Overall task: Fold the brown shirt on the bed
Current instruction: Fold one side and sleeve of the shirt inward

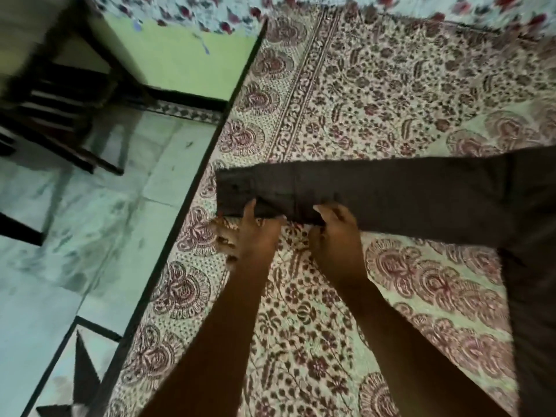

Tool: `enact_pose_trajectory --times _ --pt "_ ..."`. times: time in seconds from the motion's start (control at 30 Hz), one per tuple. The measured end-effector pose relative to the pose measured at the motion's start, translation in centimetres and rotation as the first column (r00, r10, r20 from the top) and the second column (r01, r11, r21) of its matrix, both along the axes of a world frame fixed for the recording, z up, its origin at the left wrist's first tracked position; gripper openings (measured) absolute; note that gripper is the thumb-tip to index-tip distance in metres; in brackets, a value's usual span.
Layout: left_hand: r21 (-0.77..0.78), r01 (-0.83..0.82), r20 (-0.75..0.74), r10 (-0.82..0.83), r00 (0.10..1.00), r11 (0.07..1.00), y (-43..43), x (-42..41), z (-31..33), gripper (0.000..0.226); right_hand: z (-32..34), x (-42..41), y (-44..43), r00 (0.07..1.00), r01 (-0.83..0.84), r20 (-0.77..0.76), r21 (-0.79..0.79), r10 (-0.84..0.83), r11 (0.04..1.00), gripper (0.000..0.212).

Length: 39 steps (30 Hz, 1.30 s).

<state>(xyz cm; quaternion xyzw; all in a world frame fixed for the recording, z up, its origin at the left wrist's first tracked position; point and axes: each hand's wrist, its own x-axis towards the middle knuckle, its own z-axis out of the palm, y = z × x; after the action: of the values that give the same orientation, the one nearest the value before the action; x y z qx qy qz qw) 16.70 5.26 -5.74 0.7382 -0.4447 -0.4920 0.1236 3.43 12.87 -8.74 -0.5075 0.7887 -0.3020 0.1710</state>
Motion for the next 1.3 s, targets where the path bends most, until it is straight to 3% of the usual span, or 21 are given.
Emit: enact_pose_trajectory --times 0.13,0.2,0.23,0.27,0.33,0.37,0.4,0.47,0.5,0.53,0.57,0.63,0.7,0.77,0.83,0.93,1.03,1.2,1.3 --pt "-0.123 0.029 0.21 -0.003 0.978 0.992 2.1 -2.2 0.5 0.083 -0.1 -1.2 -2.3 1.0 0.016 -0.019 0.066 -0.015 0.998 0.03" --pt "-0.27 0.063 0.174 -0.015 0.985 0.961 2.0 -2.6 0.2 0.082 0.4 -2.2 -2.9 0.999 -0.001 0.048 0.111 -0.004 0.994 0.022" --pt "-0.39 0.108 0.15 -0.052 0.987 0.914 2.1 -2.7 0.1 0.08 0.9 -3.0 -3.3 0.985 0.019 0.165 0.144 -0.043 0.989 0.02" --pt "-0.507 0.172 0.124 -0.126 0.984 0.845 2.5 -3.0 0.1 0.077 1.8 -4.1 -3.5 0.917 0.054 0.377 0.205 -0.13 0.977 0.024" --pt "-0.636 0.348 0.13 -0.349 0.928 0.689 4.2 -4.1 0.5 0.071 3.8 -6.3 -2.9 0.569 0.096 0.749 0.348 -0.339 0.932 0.054" --pt "-0.641 0.469 0.184 -0.472 0.862 0.607 5.4 -5.0 0.8 0.07 4.9 -7.6 -2.1 0.432 0.125 0.821 0.354 -0.373 0.927 0.069" --pt "-0.623 0.588 0.251 -0.58 0.775 0.516 6.6 -5.7 1.0 0.071 5.6 -8.6 -1.2 0.365 0.195 0.852 0.326 -0.377 0.925 0.077" --pt "-0.58 0.747 0.359 -0.72 0.593 0.326 9.2 -7.3 0.8 0.075 7.1 -10.5 1.4 0.393 0.355 0.845 0.224 -0.362 0.908 0.071" --pt "-0.573 0.778 0.383 -0.756 0.531 0.257 10.6 -8.3 0.9 0.074 7.6 -11.4 3.1 0.453 0.402 0.821 0.16 -0.347 0.902 0.051" --pt "-0.581 0.784 0.391 -0.771 0.503 0.217 12.3 -9.6 1.0 0.069 7.8 -12.5 5.2 0.518 0.424 0.789 0.097 -0.329 0.901 0.029" --pt "-0.601 0.772 0.39 -0.766 0.512 0.209 13.6 -10.7 1.0 0.062 7.8 -13.6 7.1 0.569 0.437 0.753 0.064 -0.331 0.897 0.024" --pt "-0.645 0.715 0.367 -0.712 0.599 0.269 16.0 -13.6 1.7 0.04 8.6 -16.6 11.4 0.566 0.491 0.728 0.079 -0.387 0.867 0.028" --pt "-0.604 0.732 0.442 -0.632 0.637 0.316 17.0 -16.8 2.0 0.04 10.0 -20.4 15.6 0.471 0.523 0.791 0.105 -0.39 0.846 0.025" --pt "-0.456 0.818 0.554 -0.608 0.569 0.35 16.9 -19.9 1.5 0.061 11.3 -24.1 19.7 0.387 0.54 0.83 0.149 -0.402 0.828 0.028" --pt "-0.33 0.844 0.609 -0.588 0.533 0.424 17.1 -23.2 1.0 0.069 12.6 -28.3 23.9 0.393 0.572 0.793 0.185 -0.465 0.799 0.026" --pt "-0.251 0.822 0.64 -0.55 0.537 0.511 18.2 -26.7 0.3 0.061 13.6 -35.7 28.7 0.445 0.61 0.718 0.196 -0.536 0.768 0.018" --pt "-0.29 0.837 0.699 -0.495 0.516 0.463 19.4 -29.8 -0.7 0.04 13.8 -43.9 32.6 0.565 0.605 0.61 0.152 -0.556 0.782 0.016" --pt "-0.354 0.828 0.712 -0.45 0.54 0.434 21.2 -36.6 -0.7 0.049 12.2 -57.4 37.8 0.611 0.671 0.453 0.14 -0.649 0.728 0.036" --pt "-0.428 0.834 0.697 -0.461 0.549 0.347 23.0 -40.4 -1.0 0.047 10.8 -63.3 40.2 0.67 0.683 0.265 0.144 -0.693 0.716 0.043"
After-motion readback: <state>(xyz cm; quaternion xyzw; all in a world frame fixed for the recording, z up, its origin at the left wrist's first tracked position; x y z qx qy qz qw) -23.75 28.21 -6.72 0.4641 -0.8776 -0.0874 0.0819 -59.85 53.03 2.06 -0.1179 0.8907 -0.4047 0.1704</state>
